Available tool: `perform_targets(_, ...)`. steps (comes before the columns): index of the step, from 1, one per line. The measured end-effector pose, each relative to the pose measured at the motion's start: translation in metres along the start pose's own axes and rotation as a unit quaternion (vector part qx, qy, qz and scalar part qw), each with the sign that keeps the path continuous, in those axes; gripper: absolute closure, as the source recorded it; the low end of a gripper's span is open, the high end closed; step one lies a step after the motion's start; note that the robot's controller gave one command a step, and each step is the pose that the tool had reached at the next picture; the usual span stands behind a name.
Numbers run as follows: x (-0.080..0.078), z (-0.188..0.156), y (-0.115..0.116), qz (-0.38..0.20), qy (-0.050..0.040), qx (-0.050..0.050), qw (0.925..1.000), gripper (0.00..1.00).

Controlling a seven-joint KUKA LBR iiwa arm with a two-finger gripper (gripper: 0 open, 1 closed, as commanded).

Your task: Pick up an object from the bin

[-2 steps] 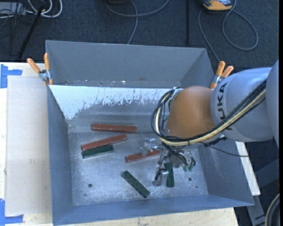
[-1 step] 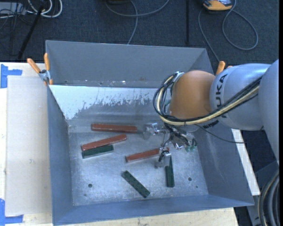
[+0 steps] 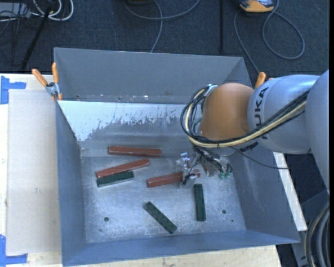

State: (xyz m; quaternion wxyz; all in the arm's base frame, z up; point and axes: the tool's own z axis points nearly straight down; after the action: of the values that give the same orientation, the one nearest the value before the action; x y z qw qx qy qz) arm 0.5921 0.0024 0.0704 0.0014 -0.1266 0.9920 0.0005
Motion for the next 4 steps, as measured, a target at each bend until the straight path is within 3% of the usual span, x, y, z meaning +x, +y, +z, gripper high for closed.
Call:
perform_targets(1,0.044,-0.160,0.019,-0.007,-0.0023,0.001,1.0000,1.00)
perform_targets(2,0.045,-0.155,0.018,-0.006,0.0010,0.000,1.0000,0.00)
perform_targets(3,0.109,0.000,0.006,0.044,-0.0061,0.000,0.9990,0.00)
perform_targets(4,0.074,-0.058,0.085,0.186,-0.0001,-0.001,0.9826,0.00)
